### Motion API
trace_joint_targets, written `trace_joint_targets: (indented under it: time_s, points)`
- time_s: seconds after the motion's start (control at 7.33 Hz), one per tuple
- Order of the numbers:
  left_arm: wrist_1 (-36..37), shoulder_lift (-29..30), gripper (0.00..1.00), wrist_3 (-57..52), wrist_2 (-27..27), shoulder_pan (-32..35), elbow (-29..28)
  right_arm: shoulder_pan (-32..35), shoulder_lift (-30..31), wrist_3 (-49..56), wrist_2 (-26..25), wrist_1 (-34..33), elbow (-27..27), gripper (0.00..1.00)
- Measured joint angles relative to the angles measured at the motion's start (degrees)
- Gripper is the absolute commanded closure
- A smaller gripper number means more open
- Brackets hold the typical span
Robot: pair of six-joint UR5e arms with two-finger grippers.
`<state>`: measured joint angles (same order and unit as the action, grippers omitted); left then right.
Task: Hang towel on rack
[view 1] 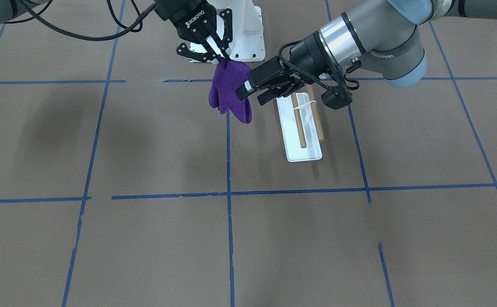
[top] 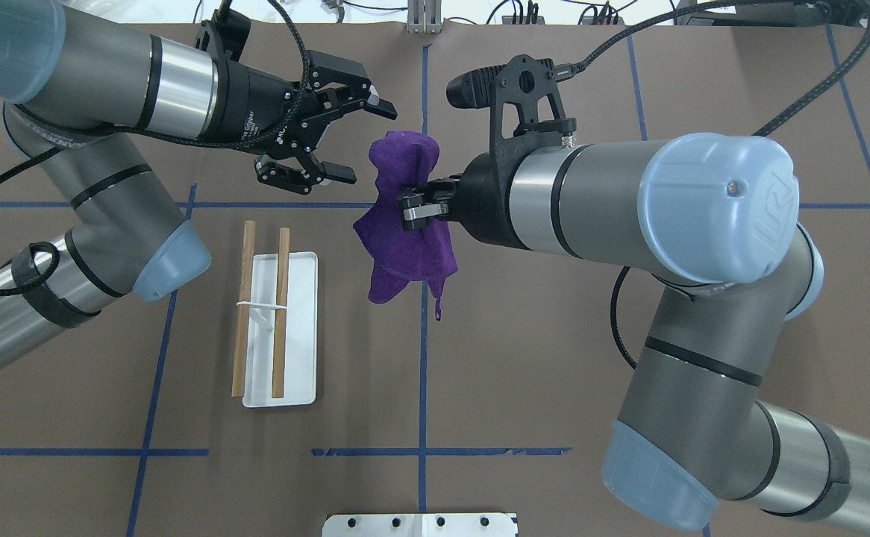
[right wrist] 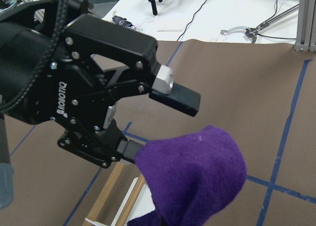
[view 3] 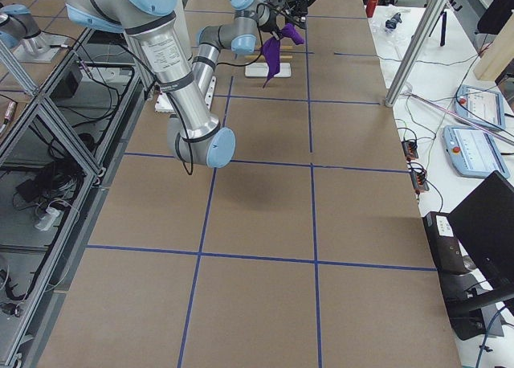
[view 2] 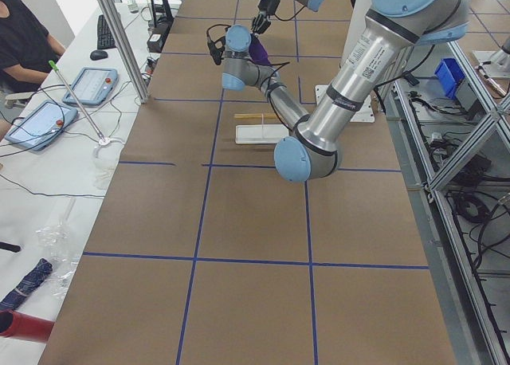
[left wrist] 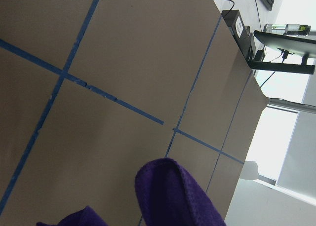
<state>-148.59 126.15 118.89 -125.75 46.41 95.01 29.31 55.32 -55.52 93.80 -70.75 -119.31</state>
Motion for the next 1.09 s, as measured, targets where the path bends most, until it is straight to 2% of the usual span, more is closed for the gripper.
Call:
trace_joint_targets:
  time_s: [0.68,0.82,0.95,1.09]
  points:
    - [-0.2,1.0,0.00,2.9,0.4,-1.2,-0.8,-1.2,-0.1,0.0,-0.7,0.0,-0.7,1.00]
    - [-0.1,1.0,0.11,2.9,0.4,-1.6,-0.9,-1.3,0.0,0.0,-0.8,0.0,-0.8,1.00]
    - [-0.1,1.0,0.46,2.9,0.4,-1.8,-0.9,-1.3,0.0,0.0,-0.8,0.0,-0.8,1.00]
    - [0.0,1.0,0.91,2.9,0.4,-1.9,-0.8,-1.3,0.0,0.1,-0.8,0.0,-0.9,1.00]
